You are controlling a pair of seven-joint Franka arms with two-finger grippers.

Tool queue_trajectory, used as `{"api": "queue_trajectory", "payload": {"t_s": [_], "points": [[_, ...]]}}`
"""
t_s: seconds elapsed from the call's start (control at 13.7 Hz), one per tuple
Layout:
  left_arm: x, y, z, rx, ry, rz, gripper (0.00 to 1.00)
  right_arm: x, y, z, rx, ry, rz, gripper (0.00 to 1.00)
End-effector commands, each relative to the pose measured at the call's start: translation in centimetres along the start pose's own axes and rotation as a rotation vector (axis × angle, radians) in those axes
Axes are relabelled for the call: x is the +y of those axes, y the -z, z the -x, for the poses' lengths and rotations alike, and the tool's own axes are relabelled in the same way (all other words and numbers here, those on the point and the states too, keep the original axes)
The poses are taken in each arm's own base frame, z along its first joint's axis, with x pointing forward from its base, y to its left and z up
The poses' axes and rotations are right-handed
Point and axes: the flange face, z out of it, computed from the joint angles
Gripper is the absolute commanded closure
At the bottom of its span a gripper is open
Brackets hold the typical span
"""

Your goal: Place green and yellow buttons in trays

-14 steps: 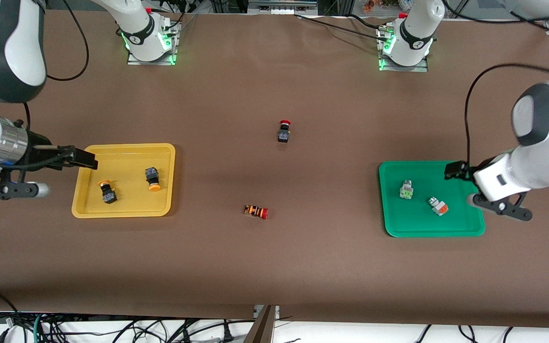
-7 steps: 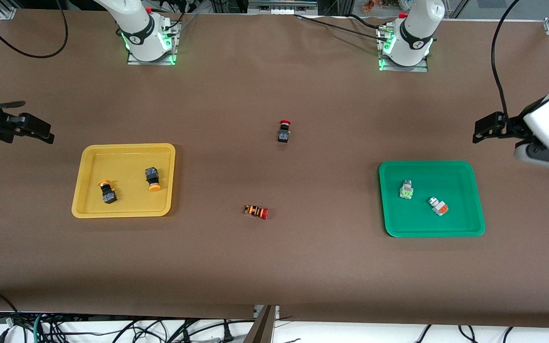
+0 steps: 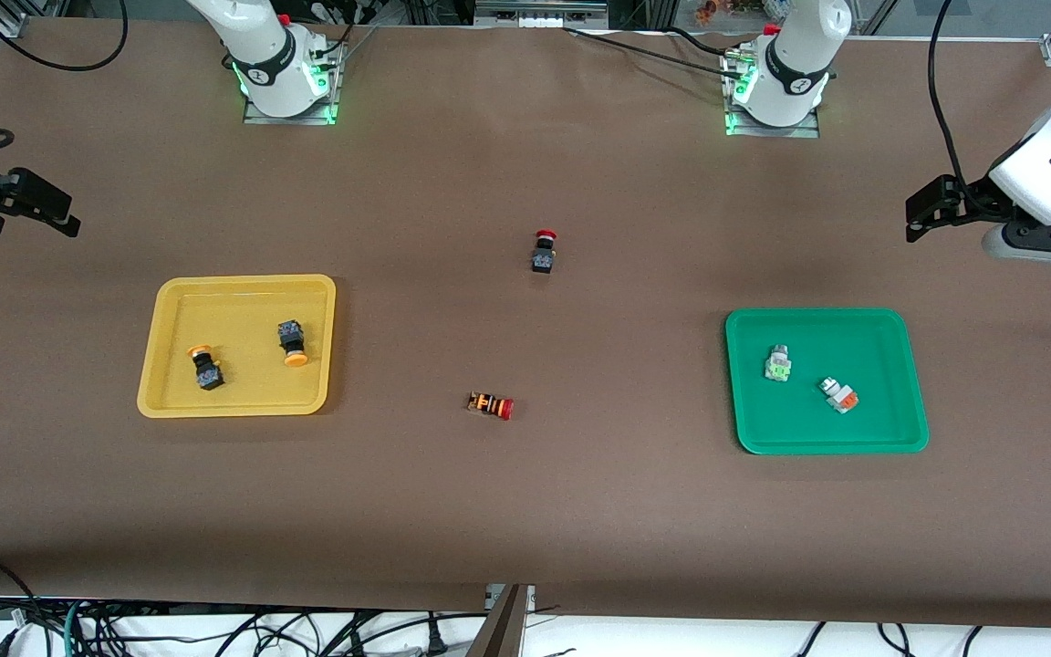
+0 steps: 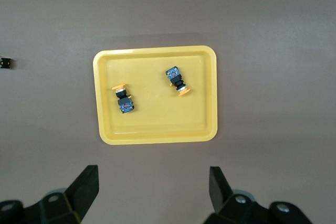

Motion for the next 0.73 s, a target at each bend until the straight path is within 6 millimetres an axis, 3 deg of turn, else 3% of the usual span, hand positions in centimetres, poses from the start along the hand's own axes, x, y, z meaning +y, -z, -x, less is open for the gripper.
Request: {"api": "queue_trajectory", "payload": {"t_s": [0.0, 0.07, 0.44, 0.66], "points": [[-0.2, 0.8, -0.3, 0.028, 0.004, -0.006, 0.0, 0.1, -1.3, -0.2, -0.013, 0.021, 0.016, 0.06], [0.2, 1.4, -0.4, 0.039, -0.009, -0.01, 0.0, 0.0, -1.2, -0.2, -0.01, 0.024, 0.016, 0.01], [0.1, 1.7, -0.4, 0.042, -0.012, -0.016, 0.0, 0.1, -0.8, -0.4, -0.009, 0.009, 0.014, 0.0], [0.2, 1.6, -0.3, 0.036, -0.012, -0.015, 0.0, -0.1, -1.2, -1.6, -0.008, 0.004, 0.007, 0.0]]}}
